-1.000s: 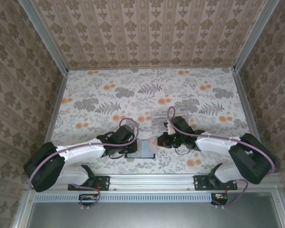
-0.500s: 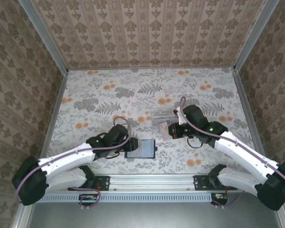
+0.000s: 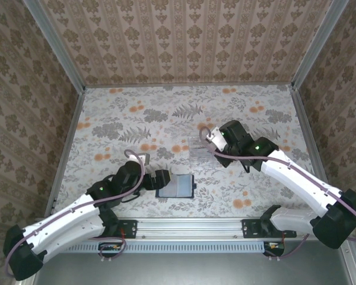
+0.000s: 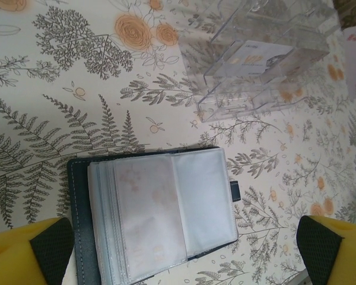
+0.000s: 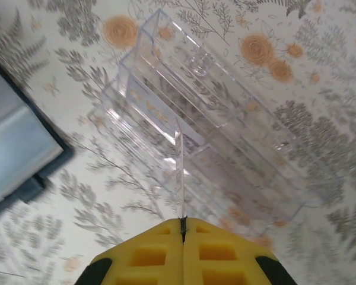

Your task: Take the credit cards out of the card holder

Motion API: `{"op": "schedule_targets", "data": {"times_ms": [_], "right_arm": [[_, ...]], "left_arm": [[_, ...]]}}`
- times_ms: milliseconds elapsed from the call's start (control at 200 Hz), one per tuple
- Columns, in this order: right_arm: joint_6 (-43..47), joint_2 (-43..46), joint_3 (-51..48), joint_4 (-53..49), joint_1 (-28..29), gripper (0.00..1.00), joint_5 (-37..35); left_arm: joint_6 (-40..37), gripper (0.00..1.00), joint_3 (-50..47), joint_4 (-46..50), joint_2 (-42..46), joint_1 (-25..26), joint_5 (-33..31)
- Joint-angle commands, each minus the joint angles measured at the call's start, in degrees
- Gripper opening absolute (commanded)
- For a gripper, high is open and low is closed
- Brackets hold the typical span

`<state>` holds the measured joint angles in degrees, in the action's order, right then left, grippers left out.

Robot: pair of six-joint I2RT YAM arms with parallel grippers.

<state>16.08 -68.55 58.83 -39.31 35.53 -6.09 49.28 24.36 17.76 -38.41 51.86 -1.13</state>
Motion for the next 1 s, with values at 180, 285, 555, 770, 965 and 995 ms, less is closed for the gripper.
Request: {"op": "schedule_targets", "data": {"times_ms": [180, 285, 555, 770, 965, 995], "right_arm": [[32.51, -1.08, -6.17, 4.97, 0.00, 0.00, -5.47], [36.42, -0.61, -7.15, 4.85, -1.17, 0.00, -4.66], [45.20, -2.07, -8.32, 6.64, -2.29, 0.00, -6.31], [48.30, -4.19, -7.45, 8.02, -4.11, 0.00, -6.38], [48.83, -7.01, -6.64, 8.20, -4.77, 0.00, -5.54], [48.77, -7.38, -6.49, 8.21, -4.77, 0.00, -5.37]], "left_arm": [[0.91, 1.00, -1.94, 0.79, 3.69, -0.69, -0.20], [1.10, 1.00, -2.11, 1.16, 5.03, -0.70, -0.09], [1.44, 1.00, -2.85, 1.38, 6.46, -0.74, -0.28], [1.61, 1.00, -3.00, 1.40, 6.42, -0.79, -0.48], [1.61, 1.00, -3.18, 1.64, 6.38, -0.88, -0.63], [1.61, 1.00, -3.18, 1.62, 6.45, -0.92, -0.57]]}}
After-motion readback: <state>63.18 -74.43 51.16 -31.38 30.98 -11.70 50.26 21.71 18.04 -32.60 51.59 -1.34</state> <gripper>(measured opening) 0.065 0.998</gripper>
